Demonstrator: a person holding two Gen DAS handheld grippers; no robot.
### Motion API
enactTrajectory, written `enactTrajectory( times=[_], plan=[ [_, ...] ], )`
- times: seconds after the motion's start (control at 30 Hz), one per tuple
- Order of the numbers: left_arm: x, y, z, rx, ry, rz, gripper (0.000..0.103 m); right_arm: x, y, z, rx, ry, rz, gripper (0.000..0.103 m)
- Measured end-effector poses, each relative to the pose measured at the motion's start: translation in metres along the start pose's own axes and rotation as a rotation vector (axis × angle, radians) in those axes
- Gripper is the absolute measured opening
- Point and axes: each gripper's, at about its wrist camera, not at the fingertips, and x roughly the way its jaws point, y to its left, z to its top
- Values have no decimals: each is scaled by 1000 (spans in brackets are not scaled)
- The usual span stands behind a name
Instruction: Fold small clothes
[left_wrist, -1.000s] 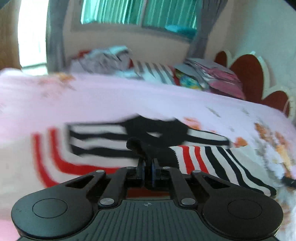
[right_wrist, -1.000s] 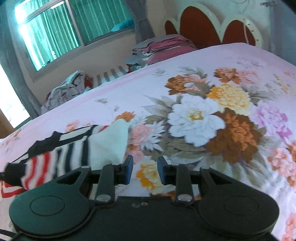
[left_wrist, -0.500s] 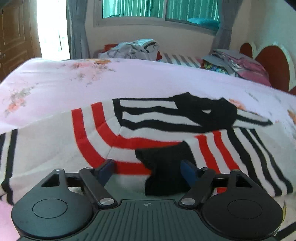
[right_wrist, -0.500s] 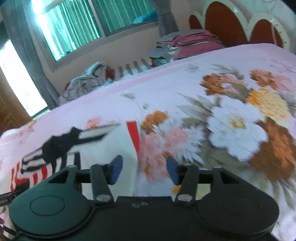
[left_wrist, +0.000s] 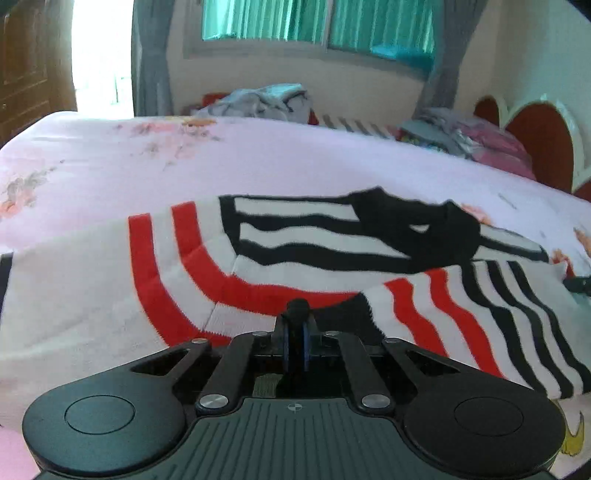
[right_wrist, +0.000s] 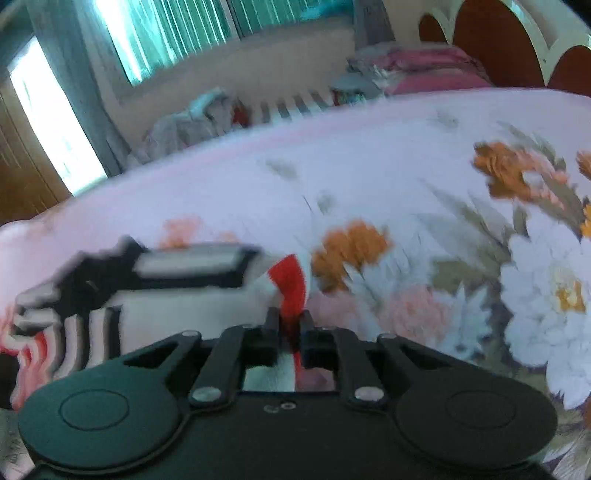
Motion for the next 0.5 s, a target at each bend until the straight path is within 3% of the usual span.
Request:
enactTrajectory(
  times=[0.07, 0.1, 0.17, 0.2, 0.27, 0.4, 0.5],
  plan=[
    [0, 0, 5, -3, 19, 8, 14, -7, 2, 2, -1, -12, -42, 22],
    [-3, 0, 9, -13, 21, 36, 27, -13, 4, 3, -13, -39, -69, 27],
    [-20, -4, 14, 13, -56, 124, 39, -30, 12, 2, -59, -100, -88, 26],
    [-29, -10, 16, 29, -95, 109, 44, -34, 16, 0, -79, -103, -69, 26],
    [-27, -29, 25, 40, -73, 23, 44, -31, 39, -6, -160, -69, 12, 25],
    [-6, -101, 27, 170, -10, -131, 48, -13, 96, -23, -297, 9, 160, 23],
    [14, -122, 22, 259, 46, -146, 50, -7, 114, -25, -403, 26, 152, 22]
  ],
)
